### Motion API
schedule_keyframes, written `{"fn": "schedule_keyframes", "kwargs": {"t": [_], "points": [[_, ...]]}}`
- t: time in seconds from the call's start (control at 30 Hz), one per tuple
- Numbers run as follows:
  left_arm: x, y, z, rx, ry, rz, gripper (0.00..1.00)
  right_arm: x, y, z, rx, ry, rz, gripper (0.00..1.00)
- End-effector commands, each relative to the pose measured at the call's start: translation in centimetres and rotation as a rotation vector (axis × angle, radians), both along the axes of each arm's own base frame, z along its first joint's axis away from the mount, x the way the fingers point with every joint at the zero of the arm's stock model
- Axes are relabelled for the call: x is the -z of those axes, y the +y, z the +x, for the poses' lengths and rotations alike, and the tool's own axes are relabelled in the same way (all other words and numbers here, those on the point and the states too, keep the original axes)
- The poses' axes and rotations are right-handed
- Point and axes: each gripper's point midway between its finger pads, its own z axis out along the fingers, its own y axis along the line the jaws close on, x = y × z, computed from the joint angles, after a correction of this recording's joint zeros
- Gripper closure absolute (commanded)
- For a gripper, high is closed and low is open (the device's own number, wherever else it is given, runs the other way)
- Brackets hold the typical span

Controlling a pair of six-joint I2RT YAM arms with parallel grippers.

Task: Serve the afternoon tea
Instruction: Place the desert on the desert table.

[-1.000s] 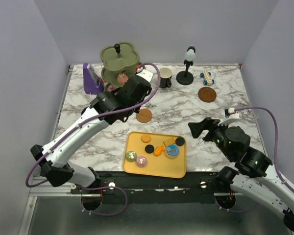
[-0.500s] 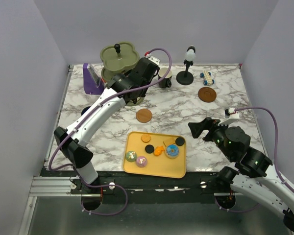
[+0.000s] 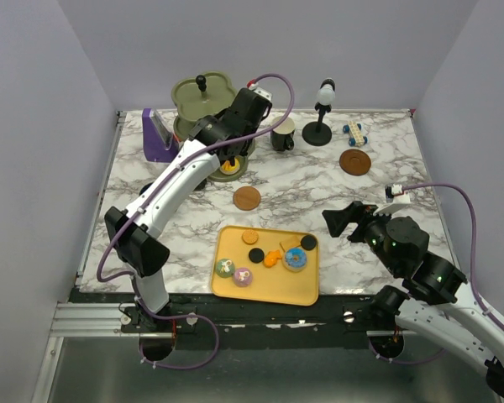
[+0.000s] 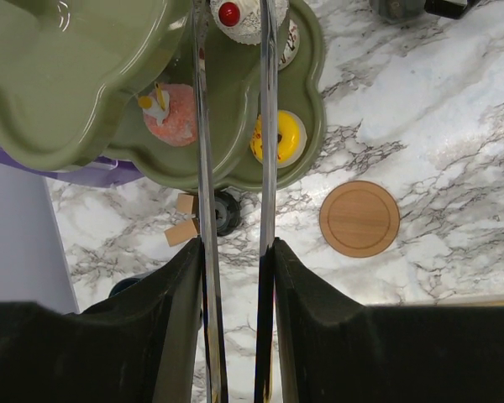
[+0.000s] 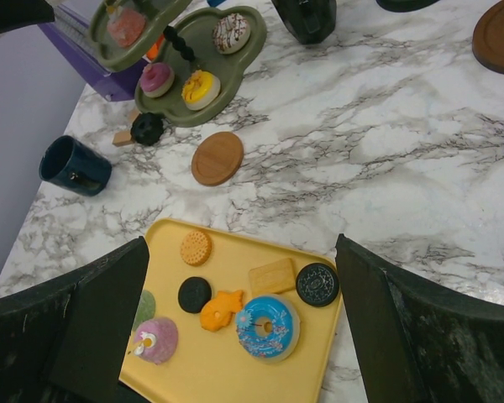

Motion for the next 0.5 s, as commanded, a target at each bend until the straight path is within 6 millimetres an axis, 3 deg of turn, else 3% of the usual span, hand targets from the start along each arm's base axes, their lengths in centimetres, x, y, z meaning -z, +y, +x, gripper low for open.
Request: {"fn": "schedule_keyframes", "kwargs": {"t": [0.0, 0.47], "points": [[-1.3, 0.3, 1.5, -0.025, -0.05, -0.008, 0.64, 0.4, 0.0, 0.1, 0.004, 0.004, -0.006, 0.0], [0.7, 2.3, 3.5, -0.102, -0.021, 0.037, 0.63, 0.4, 0.0, 0.1, 0.004, 0.003, -0.005, 0.0]]}}
